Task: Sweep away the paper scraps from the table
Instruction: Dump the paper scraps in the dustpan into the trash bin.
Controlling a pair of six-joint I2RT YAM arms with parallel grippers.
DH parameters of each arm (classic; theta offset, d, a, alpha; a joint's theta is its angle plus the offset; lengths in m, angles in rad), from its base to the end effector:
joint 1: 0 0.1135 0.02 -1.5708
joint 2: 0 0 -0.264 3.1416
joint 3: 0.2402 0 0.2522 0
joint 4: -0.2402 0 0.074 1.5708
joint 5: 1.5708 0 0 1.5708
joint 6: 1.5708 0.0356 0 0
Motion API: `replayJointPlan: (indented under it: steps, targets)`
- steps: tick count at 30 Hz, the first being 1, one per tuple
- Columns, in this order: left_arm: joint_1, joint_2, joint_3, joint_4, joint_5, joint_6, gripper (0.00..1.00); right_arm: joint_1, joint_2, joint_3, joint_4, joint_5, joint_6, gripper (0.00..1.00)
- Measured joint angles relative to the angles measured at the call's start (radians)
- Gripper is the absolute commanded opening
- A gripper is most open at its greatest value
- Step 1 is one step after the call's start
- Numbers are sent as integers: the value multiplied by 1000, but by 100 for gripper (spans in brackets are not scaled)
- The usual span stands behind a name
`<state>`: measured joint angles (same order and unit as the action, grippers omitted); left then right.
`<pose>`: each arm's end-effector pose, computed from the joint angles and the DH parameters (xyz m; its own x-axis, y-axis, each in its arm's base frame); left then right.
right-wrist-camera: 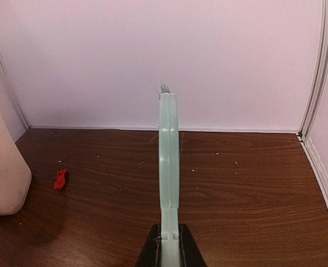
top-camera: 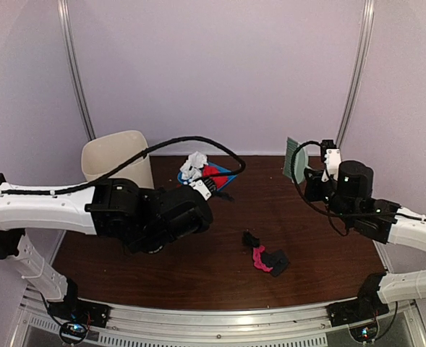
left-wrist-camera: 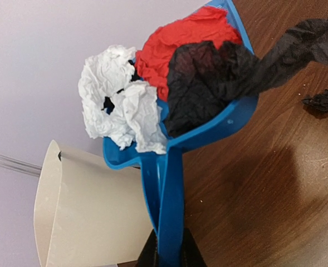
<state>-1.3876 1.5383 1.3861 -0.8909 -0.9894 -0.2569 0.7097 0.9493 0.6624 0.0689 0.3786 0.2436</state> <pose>0.0857 -0.2992 0.3187 -0.2699 0.6911 -0.6705 0.4082 0.7128 0.5704 0.1775 0.1352 0.2932 -0.2392 0.0900 -0.9668 -0.2823 0.9462 0.1579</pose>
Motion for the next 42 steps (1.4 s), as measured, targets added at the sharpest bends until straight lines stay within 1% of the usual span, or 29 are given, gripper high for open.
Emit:
replayJointPlan:
  steps: [7, 15, 19, 24, 30, 38, 42]
  targets:
    - [52, -35, 91, -109, -16, -73, 0, -1, 2, -24, 24, -21, 19, 0]
    - [200, -123, 134, -136, 28, -123, 0, -1, 26, -34, 54, -61, 29, 0]
    - [287, -178, 129, -124, 88, -136, 0, -1, 32, -35, 68, -78, 34, 0]
    - [388, -249, 95, -88, 155, -148, 0, -1, 47, -40, 84, -104, 41, 0]
    - [484, -323, 10, -4, 255, -165, 0, -1, 63, -41, 85, -127, 47, 0]
    - [539, -426, -94, 111, 341, -216, 0, -1, 71, -41, 87, -154, 56, 0]
    - [600, -475, -135, 156, 409, -250, 0, -1, 71, -41, 90, -163, 62, 0]
